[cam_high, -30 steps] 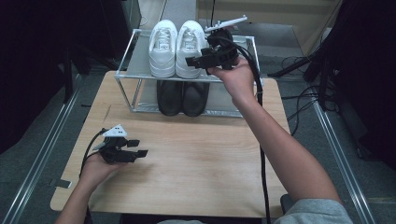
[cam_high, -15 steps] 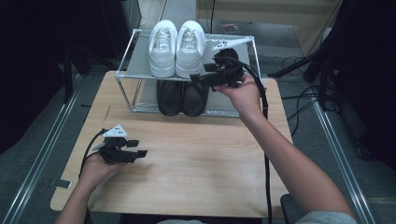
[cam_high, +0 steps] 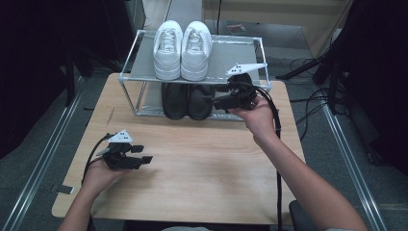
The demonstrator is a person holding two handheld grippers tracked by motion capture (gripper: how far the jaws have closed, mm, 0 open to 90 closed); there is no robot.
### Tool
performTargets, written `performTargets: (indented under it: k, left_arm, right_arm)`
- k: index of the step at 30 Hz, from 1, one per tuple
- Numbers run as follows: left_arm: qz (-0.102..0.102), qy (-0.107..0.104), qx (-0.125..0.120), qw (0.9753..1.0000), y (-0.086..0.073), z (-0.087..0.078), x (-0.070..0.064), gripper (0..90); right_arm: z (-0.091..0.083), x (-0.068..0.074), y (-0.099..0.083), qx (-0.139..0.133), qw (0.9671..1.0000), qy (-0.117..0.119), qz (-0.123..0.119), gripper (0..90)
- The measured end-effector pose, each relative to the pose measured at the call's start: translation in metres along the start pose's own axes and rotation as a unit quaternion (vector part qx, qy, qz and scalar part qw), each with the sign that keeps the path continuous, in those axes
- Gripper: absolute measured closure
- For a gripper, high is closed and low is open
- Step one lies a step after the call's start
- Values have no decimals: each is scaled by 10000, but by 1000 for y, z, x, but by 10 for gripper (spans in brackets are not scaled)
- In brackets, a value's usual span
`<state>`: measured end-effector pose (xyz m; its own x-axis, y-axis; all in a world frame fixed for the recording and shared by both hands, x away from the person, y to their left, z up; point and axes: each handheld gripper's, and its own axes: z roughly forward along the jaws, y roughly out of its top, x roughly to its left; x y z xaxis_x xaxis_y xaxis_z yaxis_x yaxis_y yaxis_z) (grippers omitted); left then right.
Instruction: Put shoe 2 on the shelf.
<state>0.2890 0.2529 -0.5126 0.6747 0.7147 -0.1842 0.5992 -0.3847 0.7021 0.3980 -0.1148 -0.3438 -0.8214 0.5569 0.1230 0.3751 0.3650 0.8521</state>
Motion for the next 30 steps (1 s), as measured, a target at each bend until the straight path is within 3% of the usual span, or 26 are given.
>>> performTargets:
  k: [4, 9, 18, 23, 30]
  left_arm:
    - [71, 16, -170, 9998, 1, -3, -3, 379]
    - [89, 1, -121, 9999, 0, -2, -4, 379]
    - [112, -7, -60, 9999, 1, 1, -5, 379]
    - [161, -21, -36, 9999, 3, 3, -5, 379]
    - [200, -103, 19, 9997, 9, 11, -5, 375]
  right_arm:
    - [-1, -2, -15, -25, 10000, 38, 34, 297]
    - [-1, 1, -37, -140, 9999, -10, 40, 294]
    - [6, 6, -80, 112, 9999, 15, -34, 252]
    - [10, 6, -101, 263, 9996, 69, 66, 251]
    - [10, 2, -125, 231, 9995, -3, 219, 252]
